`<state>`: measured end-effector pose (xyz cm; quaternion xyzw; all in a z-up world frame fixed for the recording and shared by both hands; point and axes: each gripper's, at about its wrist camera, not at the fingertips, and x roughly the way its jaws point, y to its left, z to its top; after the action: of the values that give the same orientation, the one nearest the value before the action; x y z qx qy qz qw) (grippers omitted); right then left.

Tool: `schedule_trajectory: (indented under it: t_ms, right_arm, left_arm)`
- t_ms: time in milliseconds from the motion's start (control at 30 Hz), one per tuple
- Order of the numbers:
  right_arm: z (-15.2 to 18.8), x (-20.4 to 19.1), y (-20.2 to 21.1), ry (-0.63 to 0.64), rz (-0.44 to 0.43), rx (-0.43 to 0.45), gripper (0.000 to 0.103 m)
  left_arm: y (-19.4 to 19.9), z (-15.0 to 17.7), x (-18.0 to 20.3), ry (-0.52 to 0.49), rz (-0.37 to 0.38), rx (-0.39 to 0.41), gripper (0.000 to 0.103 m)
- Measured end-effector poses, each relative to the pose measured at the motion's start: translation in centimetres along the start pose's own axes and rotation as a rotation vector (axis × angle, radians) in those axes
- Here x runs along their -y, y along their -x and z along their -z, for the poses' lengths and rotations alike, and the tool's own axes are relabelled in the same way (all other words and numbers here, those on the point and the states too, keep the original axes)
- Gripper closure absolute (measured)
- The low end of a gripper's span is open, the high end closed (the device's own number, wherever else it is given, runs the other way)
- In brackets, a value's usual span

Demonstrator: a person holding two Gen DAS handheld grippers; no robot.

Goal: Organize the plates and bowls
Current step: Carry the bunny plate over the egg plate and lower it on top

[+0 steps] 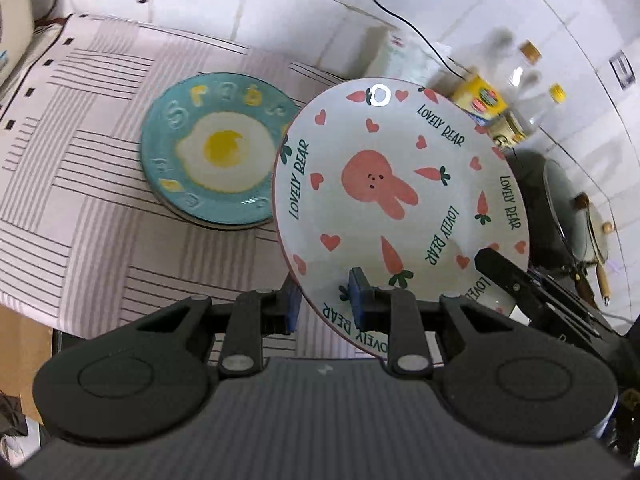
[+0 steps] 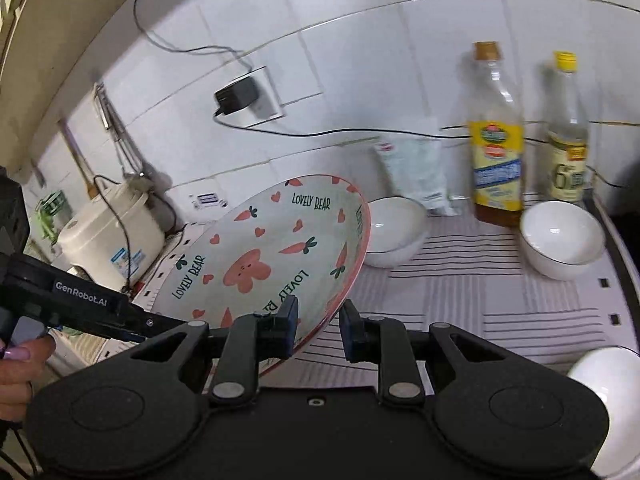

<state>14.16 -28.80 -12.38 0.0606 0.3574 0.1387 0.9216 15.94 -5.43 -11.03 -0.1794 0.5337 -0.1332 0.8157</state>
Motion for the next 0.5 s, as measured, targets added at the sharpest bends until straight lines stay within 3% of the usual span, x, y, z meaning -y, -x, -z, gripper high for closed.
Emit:
schedule_trajectory:
  t_ms: [167, 267, 500]
  right_arm:
    - [-1.6, -1.3, -1.9, 0.024, -0.035, -0.028, 0.076]
    - [-2.7, -1.3, -3.3, -0.026, -0.104, -0.041, 0.075]
    - [-4.8, -3.4, -7.1, 0.020, -0.132, -0.088, 0.075]
  left_arm:
    - [1.4, -1.0, -3.3, 0.118, 0.067, 0.033, 0.081]
    - [2.3, -1.6, -3.9, 0.110, 0.048, 0.063, 0.081]
    - [1.9, -3.5, -6.2, 0.095, 0.011, 0.052, 0.080]
